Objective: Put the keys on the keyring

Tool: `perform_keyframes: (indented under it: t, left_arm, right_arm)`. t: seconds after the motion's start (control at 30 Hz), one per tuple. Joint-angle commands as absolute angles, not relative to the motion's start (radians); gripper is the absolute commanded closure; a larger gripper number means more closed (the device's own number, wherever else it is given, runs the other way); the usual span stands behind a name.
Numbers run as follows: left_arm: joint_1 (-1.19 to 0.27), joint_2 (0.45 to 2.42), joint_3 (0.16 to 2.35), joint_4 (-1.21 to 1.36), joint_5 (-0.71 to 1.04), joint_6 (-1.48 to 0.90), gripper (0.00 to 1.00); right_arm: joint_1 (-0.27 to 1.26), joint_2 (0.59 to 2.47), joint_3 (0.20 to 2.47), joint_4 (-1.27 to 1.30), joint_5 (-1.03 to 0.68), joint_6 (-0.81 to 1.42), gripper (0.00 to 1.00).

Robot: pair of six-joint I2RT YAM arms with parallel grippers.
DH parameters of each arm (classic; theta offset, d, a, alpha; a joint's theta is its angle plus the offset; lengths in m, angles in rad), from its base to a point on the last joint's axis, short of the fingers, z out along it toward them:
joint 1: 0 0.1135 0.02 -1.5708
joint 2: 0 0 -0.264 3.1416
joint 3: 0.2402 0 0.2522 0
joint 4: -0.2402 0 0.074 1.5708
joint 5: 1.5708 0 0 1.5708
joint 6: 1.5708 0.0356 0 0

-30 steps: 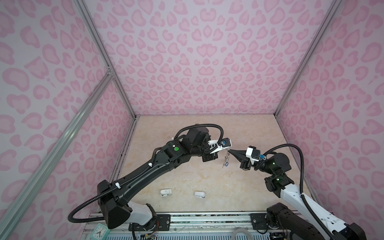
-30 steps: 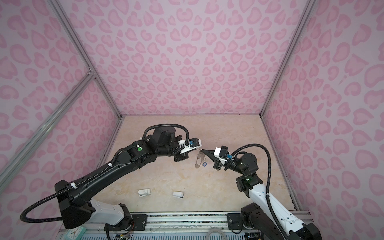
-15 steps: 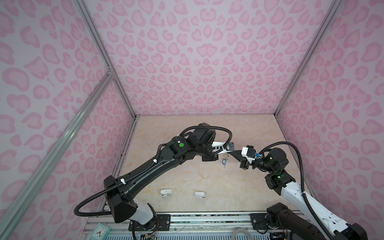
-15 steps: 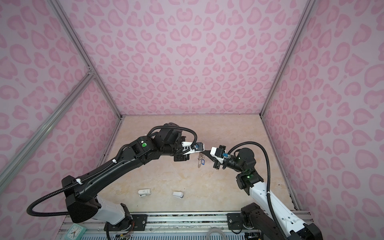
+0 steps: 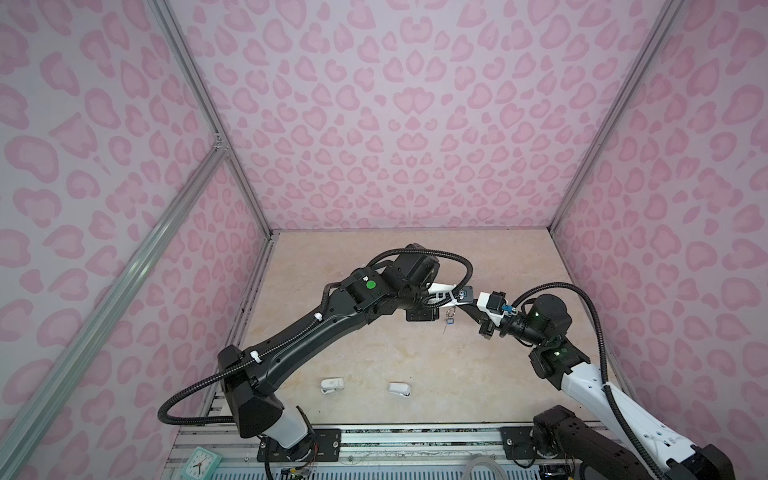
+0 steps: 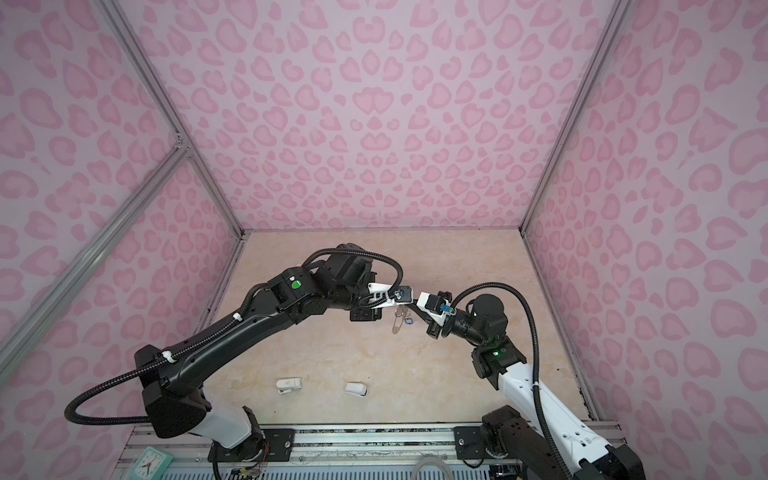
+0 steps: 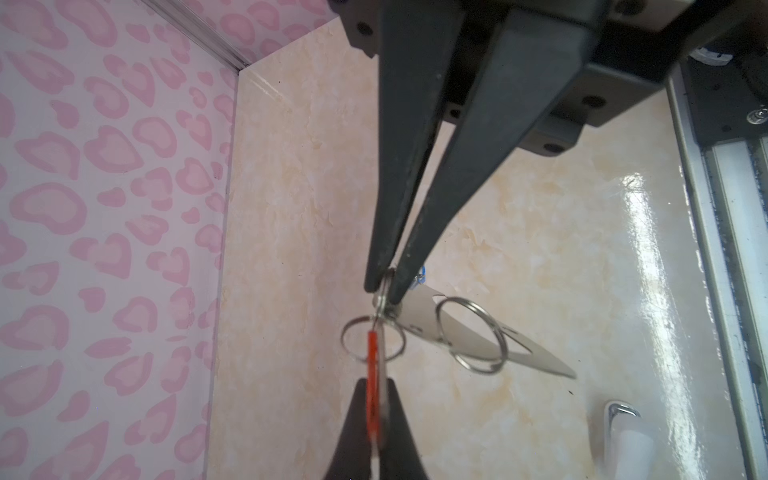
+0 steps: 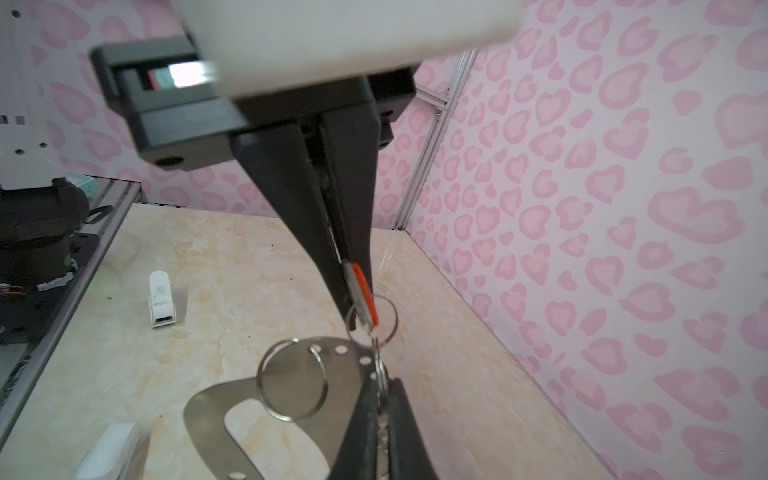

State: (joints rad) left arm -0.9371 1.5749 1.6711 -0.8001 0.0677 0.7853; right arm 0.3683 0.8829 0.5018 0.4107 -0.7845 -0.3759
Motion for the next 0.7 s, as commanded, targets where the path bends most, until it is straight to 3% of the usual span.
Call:
perform_keyframes:
  t: [0.0,0.17,0.3,0.4,0.67]
  left_arm:
    - [-0.93,1.622,1.721,-0.806,0.081,0.761,0.97]
    - [-0.914,1.731,1.799,-0.791,0.147,0.695,0.97]
    - [-0.911,1.879,1.954,-0.758,0.228,0.624,0.97]
    - [-0.913,2.004,2.112,-0.748,0.28,0.559,0.97]
    - [-0.881,2.176,2.204,-0.632,0.305,0.378,0.97]
  right_arm:
    - [0.365,0.838,0.463,0.372,-0.645,-0.395,0.7]
    - [0.351,0.708,0.433,0.236,-0.415,-0.429,0.53]
    - [0.349,0.597,0.39,0.145,-0.059,-0.468,0.51]
    - [0.329,0.511,0.361,0.119,0.115,-0.501,0.47]
    - [0.274,0.442,0.367,0.036,0.109,-0.495,0.47]
